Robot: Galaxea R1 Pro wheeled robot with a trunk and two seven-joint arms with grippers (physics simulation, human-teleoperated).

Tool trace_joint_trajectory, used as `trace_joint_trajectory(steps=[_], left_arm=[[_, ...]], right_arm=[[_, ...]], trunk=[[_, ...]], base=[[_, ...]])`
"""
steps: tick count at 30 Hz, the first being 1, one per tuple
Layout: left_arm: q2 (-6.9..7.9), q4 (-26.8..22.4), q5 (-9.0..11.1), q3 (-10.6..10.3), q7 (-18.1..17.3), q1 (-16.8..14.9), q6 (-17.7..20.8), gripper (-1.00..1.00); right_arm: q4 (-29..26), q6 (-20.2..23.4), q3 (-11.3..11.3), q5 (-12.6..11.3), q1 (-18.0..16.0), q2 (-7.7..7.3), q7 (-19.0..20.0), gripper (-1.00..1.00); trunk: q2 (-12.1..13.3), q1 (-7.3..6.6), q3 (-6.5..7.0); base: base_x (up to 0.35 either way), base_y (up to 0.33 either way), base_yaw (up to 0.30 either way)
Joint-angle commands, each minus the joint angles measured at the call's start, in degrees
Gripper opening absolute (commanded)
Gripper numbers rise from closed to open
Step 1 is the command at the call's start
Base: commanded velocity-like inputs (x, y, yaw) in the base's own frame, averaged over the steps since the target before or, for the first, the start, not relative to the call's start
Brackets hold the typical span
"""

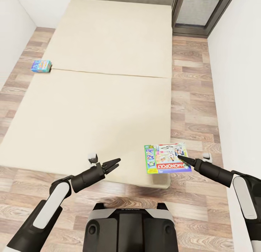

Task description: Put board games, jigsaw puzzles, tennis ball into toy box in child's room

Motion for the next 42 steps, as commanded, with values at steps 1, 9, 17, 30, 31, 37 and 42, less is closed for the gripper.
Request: trace_joint_trajectory(steps=[1,9,17,30,31,37,42], left_arm=[[0.03,0.17,0.25,-0.05,0.01,-0.03,0.23,1.00],[-0.01,0.46,0.28,-0.09,-0.03,-0.03,0.23,1.00],[-0.11,0.43,0.31,-0.13,-0.05,-0.03,0.23,1.00],[-0.14,0.36,0.26,-0.09,-0.06,-0.03,0.23,1.00],[-0.14,0.36,0.26,-0.09,-0.06,-0.03,0.23,1.00],[-0.14,0.35,0.25,-0.08,-0.06,-0.03,0.23,1.00],[-0.14,0.35,0.25,-0.08,-0.06,-0.03,0.23,1.00]], right_arm=[[-0.04,0.32,-0.06,0.03,-0.02,0.01,0.19,-1.00],[-0.21,0.32,-0.04,0.03,-0.02,0.01,0.19,-1.00],[-0.25,0.32,-0.02,0.25,-0.02,0.01,0.13,-1.00],[-0.26,0.26,-0.07,0.44,-0.02,-0.04,0.17,-1.00],[-0.26,0.25,-0.07,0.45,-0.02,-0.05,0.19,-1.00],[-0.26,0.24,-0.07,0.46,-0.02,-0.07,0.24,-1.00],[-0.27,0.23,-0.03,0.46,-0.02,-0.08,0.33,-1.00]], trunk=[[0.38,-0.21,0.23],[3.59,-1.97,2.29],[6.80,-3.73,4.39],[12.01,-6.58,7.22],[12.41,-6.80,7.41],[14.82,-8.12,8.52],[16.82,-9.22,9.43]], base=[[0.000,0.000,0.100],[0.000,0.000,0.100],[0.000,0.000,0.100],[0.000,0.000,0.046],[0.000,0.000,0.011],[0.000,0.000,0.007],[0.000,0.000,0.002]])
